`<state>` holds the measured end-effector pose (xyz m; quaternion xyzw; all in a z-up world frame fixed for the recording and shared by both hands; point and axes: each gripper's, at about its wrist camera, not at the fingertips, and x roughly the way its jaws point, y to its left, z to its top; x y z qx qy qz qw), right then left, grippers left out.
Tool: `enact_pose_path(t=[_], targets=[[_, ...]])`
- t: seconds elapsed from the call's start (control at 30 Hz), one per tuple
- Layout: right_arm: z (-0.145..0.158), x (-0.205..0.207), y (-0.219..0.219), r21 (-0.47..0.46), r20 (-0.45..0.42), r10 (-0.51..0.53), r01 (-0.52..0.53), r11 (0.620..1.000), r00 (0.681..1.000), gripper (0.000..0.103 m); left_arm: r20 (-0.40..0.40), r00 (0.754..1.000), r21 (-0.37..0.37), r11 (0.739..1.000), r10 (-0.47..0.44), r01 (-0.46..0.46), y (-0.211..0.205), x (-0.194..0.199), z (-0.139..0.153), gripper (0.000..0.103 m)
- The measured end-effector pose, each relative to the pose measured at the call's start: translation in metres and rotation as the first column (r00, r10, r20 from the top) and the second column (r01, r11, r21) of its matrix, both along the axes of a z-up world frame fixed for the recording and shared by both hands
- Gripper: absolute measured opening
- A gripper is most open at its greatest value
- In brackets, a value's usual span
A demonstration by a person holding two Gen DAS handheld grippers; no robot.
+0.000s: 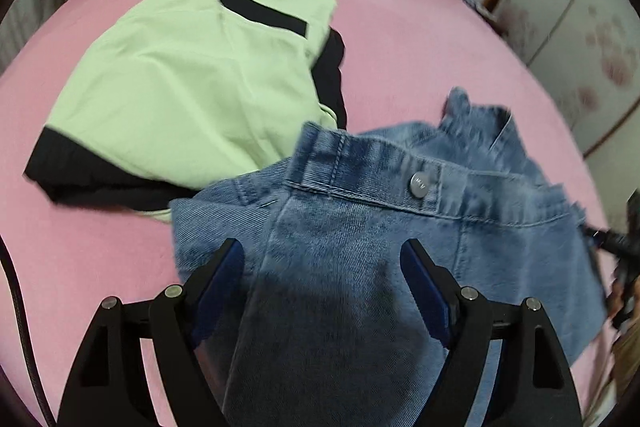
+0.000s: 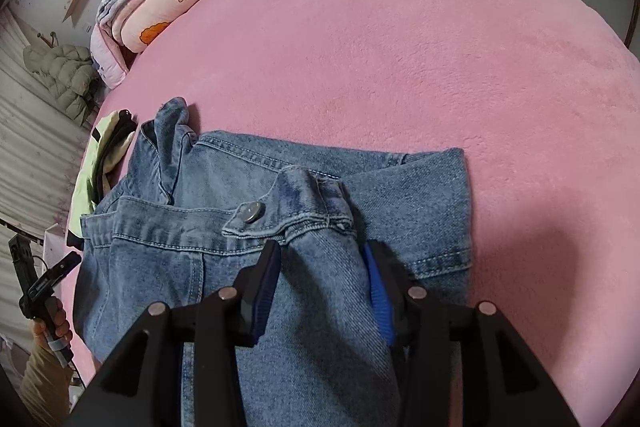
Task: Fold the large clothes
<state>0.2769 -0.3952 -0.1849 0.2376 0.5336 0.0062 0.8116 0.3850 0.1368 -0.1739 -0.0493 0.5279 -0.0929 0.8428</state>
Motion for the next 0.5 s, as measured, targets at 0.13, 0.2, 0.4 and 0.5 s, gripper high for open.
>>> enact_pose_path(t=[0.13,0.2,0.4,0.5], targets=[[-0.002,0.001,0.002,-0.017,0.002,0.008,-0.008,1.0,1.0,0.043,-0.007,0.999,0.061,0.998,-0.034,0.035,-0.011,0.016,-0.009,0.08],[-0.003,0.003,0.004,-0.028,0.002,0.013,-0.013,1.0,1.0,0.043,-0.014,0.999,0.08,0.996,-0.041,0.042,-0.014,0.025,-0.013,0.08],[-0.005,0.005,0.006,-0.046,0.014,0.021,-0.021,0.999,1.0,0.044,-0.021,0.997,0.101,0.992,-0.073,0.075,-0.023,0.039,-0.024,0.063],[-0.004,0.005,0.011,-0.081,0.019,0.026,-0.024,0.996,0.999,0.038,0.021,0.998,0.122,0.991,-0.064,0.061,-0.025,0.031,-0.017,0.023]])
